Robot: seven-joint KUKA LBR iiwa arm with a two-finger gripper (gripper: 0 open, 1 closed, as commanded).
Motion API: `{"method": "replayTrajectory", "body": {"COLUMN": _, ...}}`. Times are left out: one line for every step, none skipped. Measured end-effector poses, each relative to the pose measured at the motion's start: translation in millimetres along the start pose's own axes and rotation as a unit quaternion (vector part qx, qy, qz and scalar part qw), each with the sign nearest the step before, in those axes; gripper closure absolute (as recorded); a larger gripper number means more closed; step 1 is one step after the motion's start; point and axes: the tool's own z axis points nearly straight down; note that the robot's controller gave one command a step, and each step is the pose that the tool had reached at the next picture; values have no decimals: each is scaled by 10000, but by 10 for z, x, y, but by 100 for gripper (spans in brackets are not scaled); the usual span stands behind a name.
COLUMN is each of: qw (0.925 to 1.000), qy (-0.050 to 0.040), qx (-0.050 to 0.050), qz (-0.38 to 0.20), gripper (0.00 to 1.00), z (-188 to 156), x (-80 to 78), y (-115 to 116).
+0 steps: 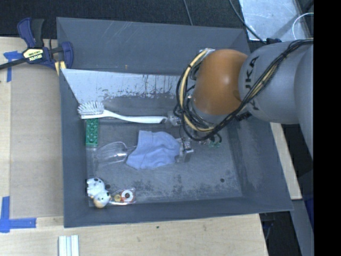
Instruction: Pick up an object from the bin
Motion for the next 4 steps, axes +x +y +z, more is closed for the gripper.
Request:
{"method": "replayTrajectory", "body": {"qw": 9995, "qy": -27, "qx": 14, "qz": -325, "gripper": 0, "z": -477, "x": 38, "y": 187}}
{"method": "replayTrajectory", "body": {"qw": 9991, "qy": 24, "qx": -9, "qz": -434, "gripper": 0, "z": 37, "x": 48, "y": 531}}
{"method": "replayTrajectory", "body": {"qw": 9932, "qy": -81, "qx": 27, "qz": -1158, "gripper": 0, "z": 300, "x": -199, "y": 272}}
{"method": "replayTrajectory", "body": {"qw": 9897, "qy": -55, "qx": 0, "qz": -1428, "gripper": 100, "z": 291, "x": 51, "y": 376}}
